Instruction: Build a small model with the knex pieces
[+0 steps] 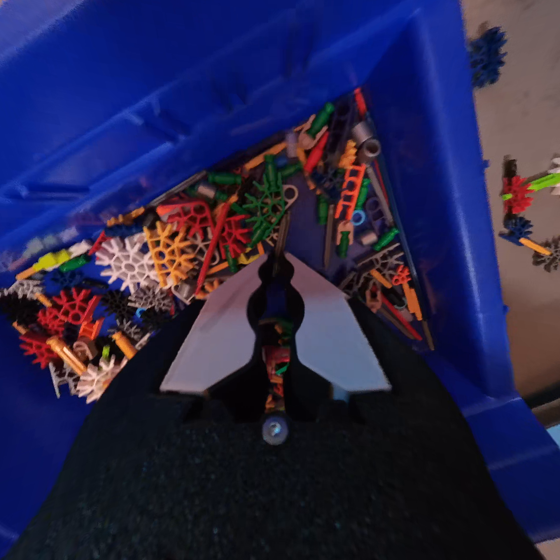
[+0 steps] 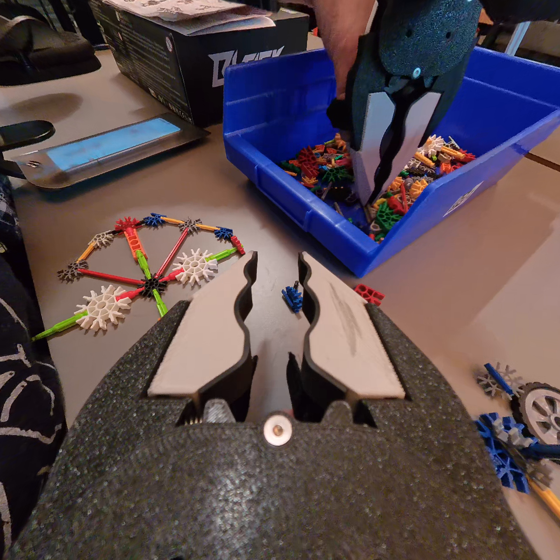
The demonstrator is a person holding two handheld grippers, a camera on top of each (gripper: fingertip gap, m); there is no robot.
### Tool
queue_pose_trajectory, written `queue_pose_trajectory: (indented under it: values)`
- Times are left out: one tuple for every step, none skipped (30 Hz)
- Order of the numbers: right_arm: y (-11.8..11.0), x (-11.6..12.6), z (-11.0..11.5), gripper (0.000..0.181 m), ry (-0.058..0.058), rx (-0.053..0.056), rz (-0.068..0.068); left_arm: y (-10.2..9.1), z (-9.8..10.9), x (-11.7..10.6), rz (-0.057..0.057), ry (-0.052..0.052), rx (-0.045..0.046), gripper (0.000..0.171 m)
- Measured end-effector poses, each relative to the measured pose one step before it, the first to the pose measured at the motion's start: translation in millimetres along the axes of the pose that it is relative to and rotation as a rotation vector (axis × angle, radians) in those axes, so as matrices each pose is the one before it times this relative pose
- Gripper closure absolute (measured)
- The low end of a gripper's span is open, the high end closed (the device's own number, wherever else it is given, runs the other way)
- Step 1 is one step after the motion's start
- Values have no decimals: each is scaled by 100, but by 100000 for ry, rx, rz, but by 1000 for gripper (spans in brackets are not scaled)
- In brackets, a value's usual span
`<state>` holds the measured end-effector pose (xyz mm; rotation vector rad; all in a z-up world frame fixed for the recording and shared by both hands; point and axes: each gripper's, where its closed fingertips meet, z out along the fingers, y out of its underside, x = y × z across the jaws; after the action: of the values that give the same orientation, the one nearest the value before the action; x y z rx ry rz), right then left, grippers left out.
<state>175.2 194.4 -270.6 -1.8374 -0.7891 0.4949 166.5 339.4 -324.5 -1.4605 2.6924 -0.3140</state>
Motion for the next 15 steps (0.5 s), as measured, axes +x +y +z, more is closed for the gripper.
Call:
queue_pose_trajectory:
  values:
    - [-26,0,-16,155,-65,200,69,542,-114,-430,-1521,-1405,-2266,169]
    - [-30,3,-24,155,-42,269,66,659,-157,-350,-1016,-923,-2727,170]
    - [-29,4,-25,155,-36,261,69,631,-140,-196,-719,53,-2106,170]
    - [-29,11,-41,155,-24,314,95,672,-141,380,-1709,3426,-2513,169]
    - [-36,12,-27,155,6,327,135,927,-86,931,-1670,5564,-5174,169]
    - [-34,20,-23,155,11,294,137,802,-70,370,2860,-162,-5857,169]
    - [-27,16,-26,155,-20,240,134,-116,-218,-400,3991,-5960,-948,169]
    - [-21,8,-14,155,-111,141,172,-828,-323,105,-311,-504,3245,169]
    - [9,6,4,155,-170,10,175,-1097,-304,315,-1614,2247,5040,165]
    - [0,-1,0,155,-152,5,113,-922,-183,-125,100,-818,4246,163]
    - [-6,3,-2,155,-100,65,64,-317,-6,-330,356,-1744,801,161]
    - [-22,-2,-13,155,22,143,-30,27,103,-556,186,-2593,-787,160]
    - [-13,0,-20,155,88,186,-131,-100,139,-565,-44,-2516,673,160]
    - [-29,-2,-26,155,101,245,-183,-243,170,-249,-1295,-312,1917,160]
    - [-33,-1,-29,155,150,295,-196,-158,211,270,-1505,2689,1492,159]
